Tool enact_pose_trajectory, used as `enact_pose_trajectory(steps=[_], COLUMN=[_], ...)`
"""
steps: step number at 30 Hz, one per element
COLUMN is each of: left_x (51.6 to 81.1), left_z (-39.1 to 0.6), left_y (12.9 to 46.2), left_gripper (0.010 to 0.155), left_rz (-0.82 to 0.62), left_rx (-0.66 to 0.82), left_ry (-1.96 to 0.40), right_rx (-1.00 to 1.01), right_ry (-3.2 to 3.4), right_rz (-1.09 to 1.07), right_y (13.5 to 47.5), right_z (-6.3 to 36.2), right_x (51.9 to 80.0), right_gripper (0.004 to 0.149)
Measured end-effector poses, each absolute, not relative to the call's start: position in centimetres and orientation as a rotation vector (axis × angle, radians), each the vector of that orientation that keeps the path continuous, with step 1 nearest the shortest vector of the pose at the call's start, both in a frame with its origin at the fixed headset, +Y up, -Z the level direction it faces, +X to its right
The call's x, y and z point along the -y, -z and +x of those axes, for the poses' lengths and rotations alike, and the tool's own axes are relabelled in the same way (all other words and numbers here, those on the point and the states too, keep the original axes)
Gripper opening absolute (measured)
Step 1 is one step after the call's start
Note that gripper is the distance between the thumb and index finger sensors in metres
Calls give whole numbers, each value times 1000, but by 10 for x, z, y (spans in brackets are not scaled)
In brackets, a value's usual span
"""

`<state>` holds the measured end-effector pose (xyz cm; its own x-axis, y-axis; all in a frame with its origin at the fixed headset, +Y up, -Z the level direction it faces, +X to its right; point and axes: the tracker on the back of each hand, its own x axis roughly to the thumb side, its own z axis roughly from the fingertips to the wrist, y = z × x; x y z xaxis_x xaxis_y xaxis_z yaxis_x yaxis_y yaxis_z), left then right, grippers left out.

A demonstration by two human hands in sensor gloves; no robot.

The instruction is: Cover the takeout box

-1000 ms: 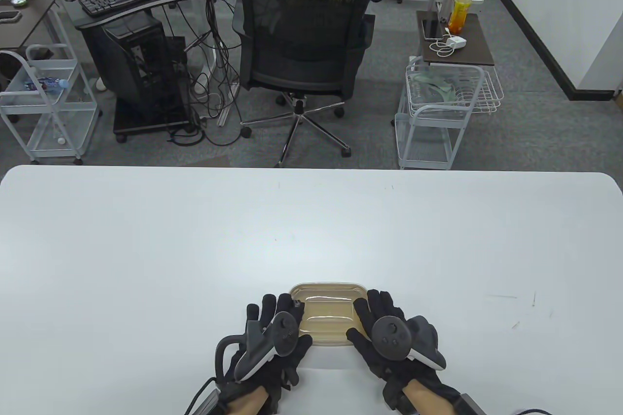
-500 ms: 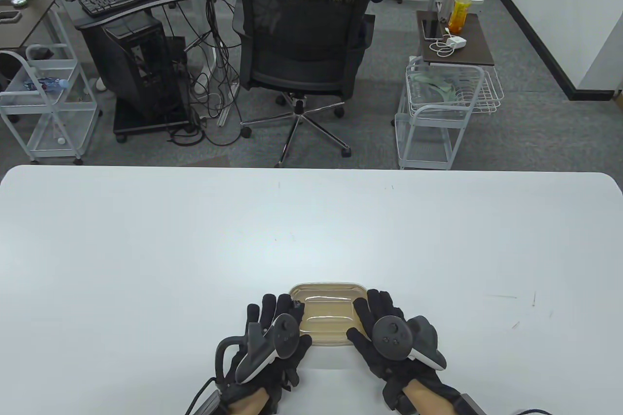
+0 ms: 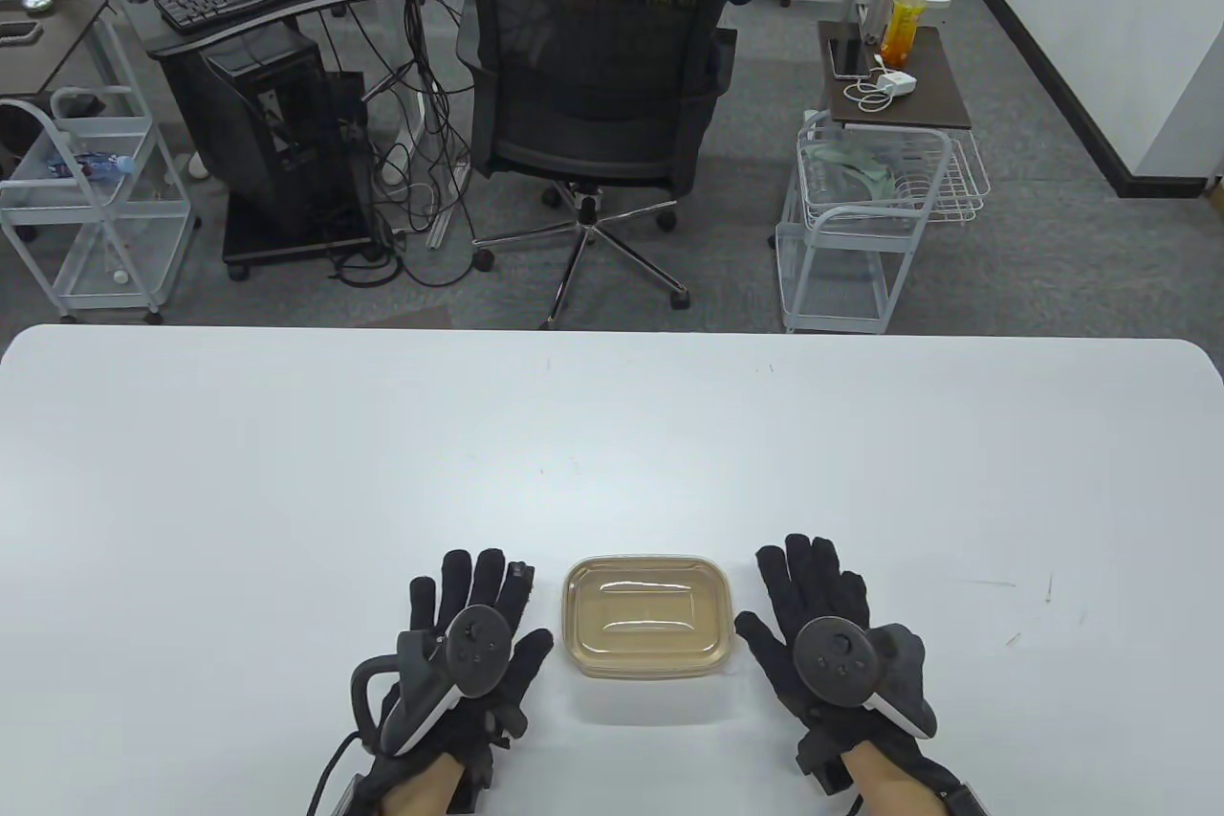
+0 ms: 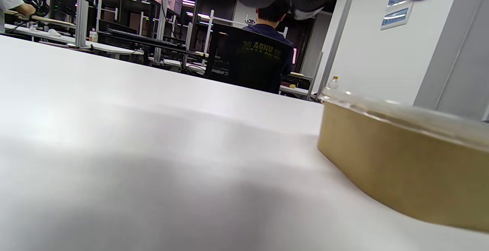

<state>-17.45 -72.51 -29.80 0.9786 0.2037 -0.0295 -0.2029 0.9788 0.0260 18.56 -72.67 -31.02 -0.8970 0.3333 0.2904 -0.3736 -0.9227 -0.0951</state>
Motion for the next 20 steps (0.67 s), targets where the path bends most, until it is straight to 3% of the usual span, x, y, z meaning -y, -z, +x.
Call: enact_pose_trajectory(steps=[8, 20], left_x=[722, 726], left_z=[-202, -208], left_y=[297, 297], left_gripper=[71, 71], left_rz=[55, 46], left_rx=[-94, -108], left_ry=[-228, -244], right_rx=[201, 182], right_ry=[-2708, -2706], right_rz=[274, 244], right_y=[314, 315], right_z=[205, 207], right_x=[729, 731], right_gripper=[70, 70])
